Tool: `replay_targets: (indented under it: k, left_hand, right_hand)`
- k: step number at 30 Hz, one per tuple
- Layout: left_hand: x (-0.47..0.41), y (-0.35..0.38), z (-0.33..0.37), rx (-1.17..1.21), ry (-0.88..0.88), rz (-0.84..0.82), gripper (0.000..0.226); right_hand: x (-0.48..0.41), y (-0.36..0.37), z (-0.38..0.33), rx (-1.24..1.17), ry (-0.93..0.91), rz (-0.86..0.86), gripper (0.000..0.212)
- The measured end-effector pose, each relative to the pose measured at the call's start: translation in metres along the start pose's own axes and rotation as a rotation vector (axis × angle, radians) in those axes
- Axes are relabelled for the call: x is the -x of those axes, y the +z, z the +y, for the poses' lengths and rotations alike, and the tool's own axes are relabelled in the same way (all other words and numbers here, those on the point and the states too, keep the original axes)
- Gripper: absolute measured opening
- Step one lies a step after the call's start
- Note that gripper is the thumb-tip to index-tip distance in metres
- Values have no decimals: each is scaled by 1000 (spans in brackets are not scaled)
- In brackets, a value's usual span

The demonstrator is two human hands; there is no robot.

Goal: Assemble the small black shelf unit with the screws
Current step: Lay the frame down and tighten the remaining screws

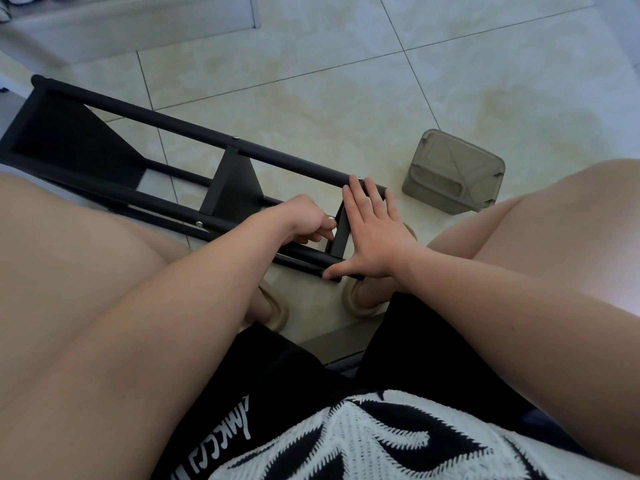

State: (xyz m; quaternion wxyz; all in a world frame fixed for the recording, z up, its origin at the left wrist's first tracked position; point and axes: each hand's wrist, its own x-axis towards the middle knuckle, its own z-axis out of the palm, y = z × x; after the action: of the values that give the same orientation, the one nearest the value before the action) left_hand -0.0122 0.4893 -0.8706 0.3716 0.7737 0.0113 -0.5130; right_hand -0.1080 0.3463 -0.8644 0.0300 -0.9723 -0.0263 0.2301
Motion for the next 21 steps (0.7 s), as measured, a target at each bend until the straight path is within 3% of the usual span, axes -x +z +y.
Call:
replay_targets:
  k: [6, 21]
  left_hand:
    - [0, 2, 3, -40, -33, 12, 25]
    - [2, -2, 4, -162, -36, -6, 23]
  right_hand:
    - [-1, 0, 0, -13, -2, -5, 156]
    - [0, -2, 0, -20, -3, -15, 155]
